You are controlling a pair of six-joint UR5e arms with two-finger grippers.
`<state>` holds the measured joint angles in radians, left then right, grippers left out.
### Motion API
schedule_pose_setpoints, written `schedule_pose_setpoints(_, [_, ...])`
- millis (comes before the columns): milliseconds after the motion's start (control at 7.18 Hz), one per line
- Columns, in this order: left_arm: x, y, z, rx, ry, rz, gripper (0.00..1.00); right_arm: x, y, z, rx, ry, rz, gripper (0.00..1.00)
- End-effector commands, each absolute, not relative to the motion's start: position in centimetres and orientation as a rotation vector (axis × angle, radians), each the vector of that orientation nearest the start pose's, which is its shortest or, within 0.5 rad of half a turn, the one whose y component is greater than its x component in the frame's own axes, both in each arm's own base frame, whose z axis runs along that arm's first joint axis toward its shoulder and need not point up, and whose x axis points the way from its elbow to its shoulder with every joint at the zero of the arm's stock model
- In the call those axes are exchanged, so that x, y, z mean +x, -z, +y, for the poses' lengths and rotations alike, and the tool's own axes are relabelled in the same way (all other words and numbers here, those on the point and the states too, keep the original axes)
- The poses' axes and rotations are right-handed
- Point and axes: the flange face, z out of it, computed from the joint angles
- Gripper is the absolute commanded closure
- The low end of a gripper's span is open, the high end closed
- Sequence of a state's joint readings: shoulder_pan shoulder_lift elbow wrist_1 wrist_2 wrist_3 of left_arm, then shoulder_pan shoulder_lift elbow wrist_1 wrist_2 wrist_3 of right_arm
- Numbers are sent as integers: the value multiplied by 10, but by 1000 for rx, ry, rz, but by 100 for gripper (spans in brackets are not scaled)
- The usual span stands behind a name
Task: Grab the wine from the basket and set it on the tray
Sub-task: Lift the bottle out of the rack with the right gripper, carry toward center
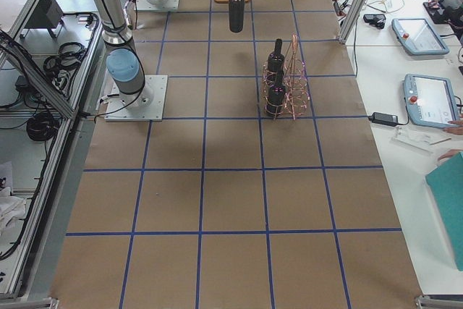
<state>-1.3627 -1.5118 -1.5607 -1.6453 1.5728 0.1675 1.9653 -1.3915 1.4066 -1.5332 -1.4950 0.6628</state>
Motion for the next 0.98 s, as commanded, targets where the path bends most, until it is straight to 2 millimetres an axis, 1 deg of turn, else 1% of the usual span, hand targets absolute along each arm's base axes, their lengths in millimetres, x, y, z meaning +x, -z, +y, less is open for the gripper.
schedule_pose_setpoints(0, [9,-514,-484,-190,-10,3136,0,410,-414,-459,463,-155,3080,100])
schedule_pose_setpoints(139, [16,-511,-484,-214,-17,3135,0,425,-390,-459,438,-153,3088,99])
schedule_pose_setpoints(279, [17,-509,-484,-217,-26,3137,0,428,-379,-461,437,-126,3074,100])
schedule_pose_setpoints(418, [17,-506,-484,-219,-36,3138,0,427,-377,-462,446,-126,3073,100])
schedule_pose_setpoints(557, [17,-507,-484,-217,-31,3137,0,428,-373,-460,441,-134,3079,93])
schedule_pose_setpoints(697, [17,-507,-484,-217,-29,3137,0,427,-368,-460,421,-137,3094,26])
schedule_pose_setpoints(836, [16,-508,-483,-217,-26,3137,0,427,-371,-462,394,-140,3086,0])
